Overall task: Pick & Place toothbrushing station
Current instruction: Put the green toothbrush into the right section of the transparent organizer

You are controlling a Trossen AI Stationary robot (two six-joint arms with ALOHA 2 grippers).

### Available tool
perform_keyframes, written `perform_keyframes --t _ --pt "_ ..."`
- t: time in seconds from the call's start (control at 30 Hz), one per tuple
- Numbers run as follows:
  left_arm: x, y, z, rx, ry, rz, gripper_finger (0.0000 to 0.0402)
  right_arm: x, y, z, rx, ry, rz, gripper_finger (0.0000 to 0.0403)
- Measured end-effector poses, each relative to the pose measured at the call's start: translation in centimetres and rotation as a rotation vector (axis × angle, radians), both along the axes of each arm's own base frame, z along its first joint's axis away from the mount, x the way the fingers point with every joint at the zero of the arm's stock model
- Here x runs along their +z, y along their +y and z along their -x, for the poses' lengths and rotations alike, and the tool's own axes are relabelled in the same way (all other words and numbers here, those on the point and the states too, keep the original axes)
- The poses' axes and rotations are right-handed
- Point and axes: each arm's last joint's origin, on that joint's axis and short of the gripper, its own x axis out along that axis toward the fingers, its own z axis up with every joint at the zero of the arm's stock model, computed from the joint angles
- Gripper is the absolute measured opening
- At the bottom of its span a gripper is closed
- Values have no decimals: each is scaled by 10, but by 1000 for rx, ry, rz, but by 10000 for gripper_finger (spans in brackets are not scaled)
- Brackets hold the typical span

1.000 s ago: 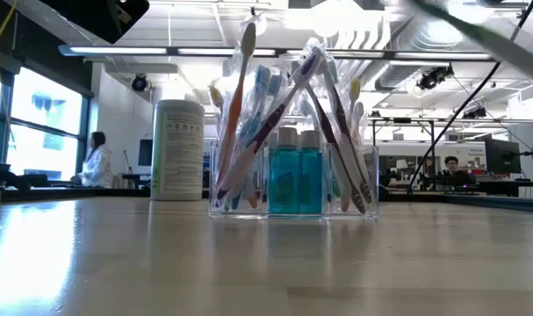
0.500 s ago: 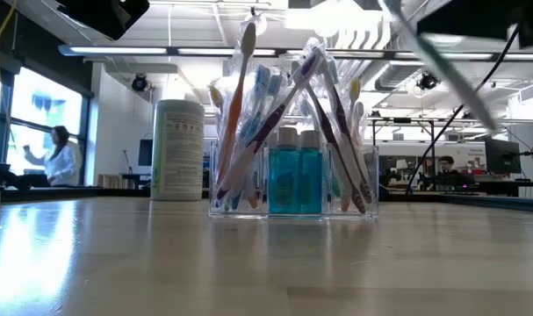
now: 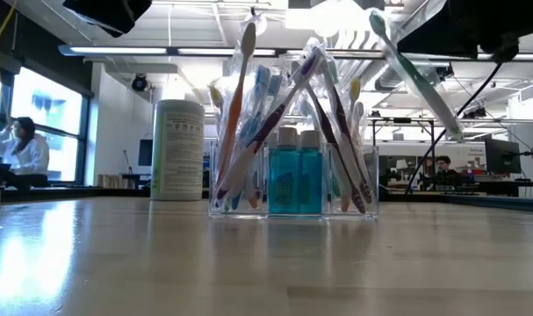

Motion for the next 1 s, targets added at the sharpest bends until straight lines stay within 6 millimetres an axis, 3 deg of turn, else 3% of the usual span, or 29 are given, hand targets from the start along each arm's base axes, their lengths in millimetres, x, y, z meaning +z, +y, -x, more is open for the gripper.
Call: perform_keyframes --t 0.23,0.43,0.63,0.8,1.0 --pt "1 0 0 14 -4 18 173 19 -13 2 -33 56 49 3" --pt "1 0 0 16 -4 20 173 66 -13 10 -12 149 138 3" --pt "1 0 -1 35 -1 42 173 120 -17 32 42 209 203 3" --pt "2 -1 -2 48 -12 70 173 153 -25 57 105 214 211 3" --pt "2 -1 -2 73 -6 97 173 183 -31 80 339 296 59 3"
